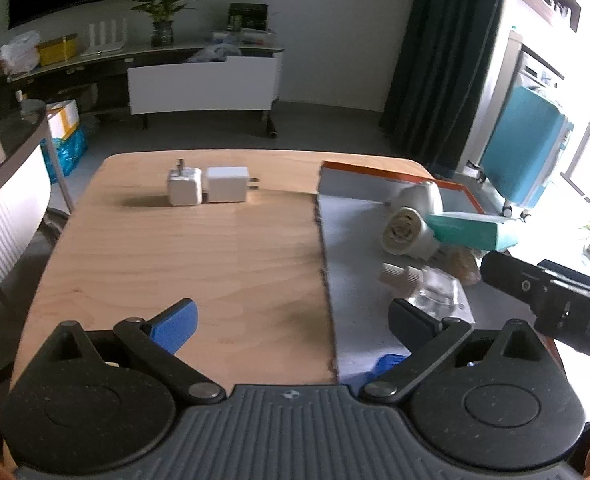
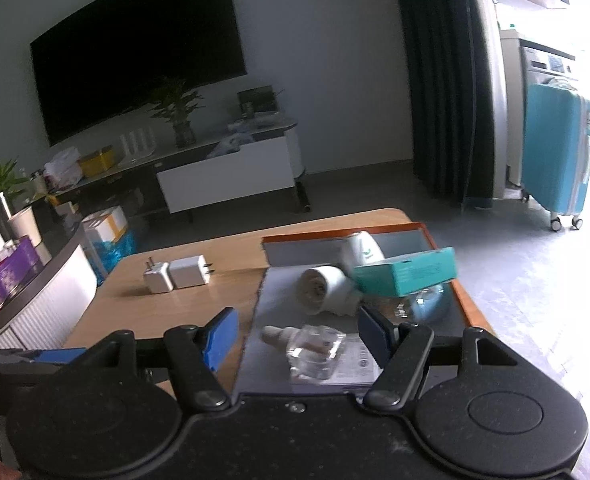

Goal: Organize rigid objects
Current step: 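Withdraw both grippers from the box back over the table, then grasp the white pronged charger with the left gripper while the right grasps the other white charger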

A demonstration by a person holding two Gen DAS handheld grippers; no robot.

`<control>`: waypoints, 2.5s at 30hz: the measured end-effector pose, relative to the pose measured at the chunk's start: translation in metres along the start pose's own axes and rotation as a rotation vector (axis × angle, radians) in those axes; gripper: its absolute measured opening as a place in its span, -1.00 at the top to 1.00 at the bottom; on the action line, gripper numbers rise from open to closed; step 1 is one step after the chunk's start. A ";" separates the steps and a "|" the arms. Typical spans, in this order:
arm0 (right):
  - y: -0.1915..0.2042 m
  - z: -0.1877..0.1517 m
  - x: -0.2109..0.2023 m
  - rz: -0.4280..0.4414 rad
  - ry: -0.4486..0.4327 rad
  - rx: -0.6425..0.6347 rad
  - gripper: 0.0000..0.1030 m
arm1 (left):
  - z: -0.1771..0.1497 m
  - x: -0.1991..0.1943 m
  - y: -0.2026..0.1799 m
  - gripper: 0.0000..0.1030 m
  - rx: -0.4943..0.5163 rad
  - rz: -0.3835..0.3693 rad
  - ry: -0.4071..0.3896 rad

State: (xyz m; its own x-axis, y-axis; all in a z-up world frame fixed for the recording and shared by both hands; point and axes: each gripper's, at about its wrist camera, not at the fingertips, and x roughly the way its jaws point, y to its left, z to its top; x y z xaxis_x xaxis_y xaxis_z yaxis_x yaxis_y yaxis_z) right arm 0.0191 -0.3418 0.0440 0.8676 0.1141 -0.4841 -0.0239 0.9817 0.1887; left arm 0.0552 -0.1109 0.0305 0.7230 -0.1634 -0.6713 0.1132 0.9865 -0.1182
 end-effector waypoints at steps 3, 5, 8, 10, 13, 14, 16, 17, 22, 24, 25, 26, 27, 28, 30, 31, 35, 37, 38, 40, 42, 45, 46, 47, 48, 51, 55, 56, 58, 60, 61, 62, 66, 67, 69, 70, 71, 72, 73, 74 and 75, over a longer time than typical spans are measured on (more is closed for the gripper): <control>0.009 0.000 0.004 0.018 0.014 -0.013 -0.55 | 0.001 0.000 0.010 -1.00 -0.020 0.015 0.001; 0.016 0.000 0.008 0.031 0.023 -0.024 -0.55 | 0.002 0.000 0.018 -1.00 -0.036 0.026 0.001; 0.026 0.001 0.014 0.046 0.035 -0.040 -0.55 | 0.003 0.001 0.028 -1.00 -0.055 0.038 0.003; 0.032 0.002 0.017 0.057 0.042 -0.049 -0.56 | 0.004 0.001 0.035 -1.00 -0.067 0.048 0.004; 0.042 0.004 0.022 0.072 0.052 -0.064 -0.56 | 0.007 0.002 0.045 -1.00 -0.087 0.059 0.003; 0.044 0.004 0.023 0.074 0.055 -0.068 -0.56 | 0.008 0.003 0.048 -1.00 -0.093 0.064 0.002; 0.049 0.005 0.027 0.080 0.061 -0.074 -0.56 | 0.011 0.004 0.054 -1.00 -0.103 0.071 0.001; 0.052 0.006 0.028 0.084 0.064 -0.077 -0.56 | 0.012 0.004 0.057 -1.00 -0.107 0.076 0.001; 0.066 0.011 0.039 0.096 0.076 -0.098 -0.56 | 0.017 0.005 0.069 -1.00 -0.119 0.090 -0.003; 0.069 0.013 0.042 0.101 0.080 -0.099 -0.56 | 0.020 0.006 0.073 -1.00 -0.125 0.095 -0.004; 0.071 0.014 0.045 0.105 0.082 -0.101 -0.56 | 0.021 0.006 0.075 -1.00 -0.127 0.097 -0.006; 0.073 0.015 0.046 0.108 0.082 -0.103 -0.56 | 0.022 0.006 0.076 -1.00 -0.129 0.099 -0.007; 0.075 0.016 0.048 0.110 0.083 -0.106 -0.57 | 0.023 0.007 0.078 -1.00 -0.130 0.102 -0.008; 0.077 0.017 0.050 0.111 0.083 -0.110 -0.57 | 0.024 0.008 0.080 -1.00 -0.132 0.104 -0.008; 0.080 0.019 0.054 0.115 0.085 -0.116 -0.57 | 0.026 0.010 0.083 -1.00 -0.137 0.107 -0.009; 0.082 0.020 0.056 0.116 0.086 -0.119 -0.57 | 0.027 0.011 0.085 -1.00 -0.139 0.108 -0.008; 0.089 0.024 0.064 0.120 0.091 -0.125 -0.57 | 0.030 0.018 0.092 -1.00 -0.144 0.117 -0.007; 0.091 0.024 0.068 0.123 0.094 -0.130 -0.58 | 0.032 0.024 0.096 -1.00 -0.145 0.124 -0.004; 0.091 0.024 0.070 0.124 0.095 -0.133 -0.58 | 0.033 0.027 0.098 -1.00 -0.146 0.129 0.000; 0.092 0.025 0.075 0.126 0.098 -0.133 -0.59 | 0.036 0.036 0.102 -1.00 -0.152 0.136 0.003; 0.092 0.025 0.079 0.127 0.103 -0.131 -0.59 | 0.040 0.045 0.107 -1.00 -0.160 0.135 0.004; 0.092 0.025 0.087 0.127 0.112 -0.126 -0.60 | 0.047 0.064 0.113 -1.00 -0.155 0.149 0.008; 0.091 0.024 0.090 0.129 0.115 -0.124 -0.60 | 0.050 0.070 0.115 -1.00 -0.150 0.159 0.007; 0.091 0.024 0.092 0.131 0.117 -0.123 -0.60 | 0.053 0.077 0.116 -1.00 -0.146 0.163 0.009; 0.090 0.024 0.095 0.131 0.121 -0.123 -0.60 | 0.056 0.085 0.118 -1.00 -0.146 0.165 0.011; 0.091 0.022 0.102 0.139 0.130 -0.115 -0.60 | 0.065 0.106 0.121 -1.00 -0.142 0.168 0.019; 0.093 0.021 0.110 0.156 0.124 -0.124 -0.60 | 0.072 0.131 0.121 -1.00 -0.122 0.171 0.024; 0.094 0.020 0.113 0.157 0.126 -0.126 -0.60 | 0.073 0.137 0.121 -1.00 -0.120 0.178 0.023; 0.094 0.018 0.118 0.163 0.132 -0.123 -0.60 | 0.075 0.148 0.123 -1.00 -0.128 0.171 0.026; 0.094 0.017 0.122 0.169 0.140 -0.119 -0.61 | 0.076 0.157 0.124 -1.00 -0.139 0.161 0.029; 0.094 0.017 0.125 0.170 0.142 -0.117 -0.61 | 0.077 0.160 0.124 -1.00 -0.140 0.155 0.029; 0.094 0.016 0.127 0.171 0.145 -0.116 -0.61 | 0.078 0.163 0.123 -1.00 -0.136 0.147 0.026; 0.093 0.015 0.133 0.171 0.153 -0.109 -0.61 | 0.079 0.170 0.122 -1.00 -0.100 0.172 -0.002; 0.093 0.015 0.134 0.170 0.154 -0.107 -0.61 | 0.079 0.172 0.124 -1.00 -0.101 0.184 -0.005; 0.091 0.015 0.137 0.167 0.155 -0.102 -0.61 | 0.078 0.173 0.126 -1.00 -0.097 0.192 -0.014; 0.091 0.015 0.138 0.167 0.158 -0.099 -0.61 | 0.078 0.173 0.125 -1.00 -0.090 0.193 -0.020; 0.091 0.014 0.139 0.166 0.160 -0.095 -0.61 | 0.078 0.174 0.125 -0.95 -0.082 0.189 -0.025; 0.091 0.014 0.141 0.165 0.162 -0.094 -0.61 | 0.079 0.174 0.123 -0.79 -0.069 0.187 -0.032; 0.092 0.014 0.143 0.163 0.164 -0.096 -0.61 | 0.079 0.175 0.120 -0.67 -0.049 0.178 -0.045; 0.093 0.014 0.144 0.161 0.164 -0.097 -0.61 | 0.080 0.176 0.118 -0.48 -0.028 0.170 -0.052; 0.094 0.014 0.146 0.161 0.163 -0.097 -0.61 | 0.081 0.177 0.116 -0.26 -0.006 0.165 -0.058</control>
State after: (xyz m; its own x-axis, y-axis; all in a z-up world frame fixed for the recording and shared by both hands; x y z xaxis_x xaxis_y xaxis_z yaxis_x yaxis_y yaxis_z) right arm 0.1502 -0.2352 0.0036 0.7573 0.2854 -0.5874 -0.2097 0.9581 0.1952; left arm 0.2508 -0.0246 -0.0428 0.7692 0.0021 -0.6390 -0.0147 0.9998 -0.0145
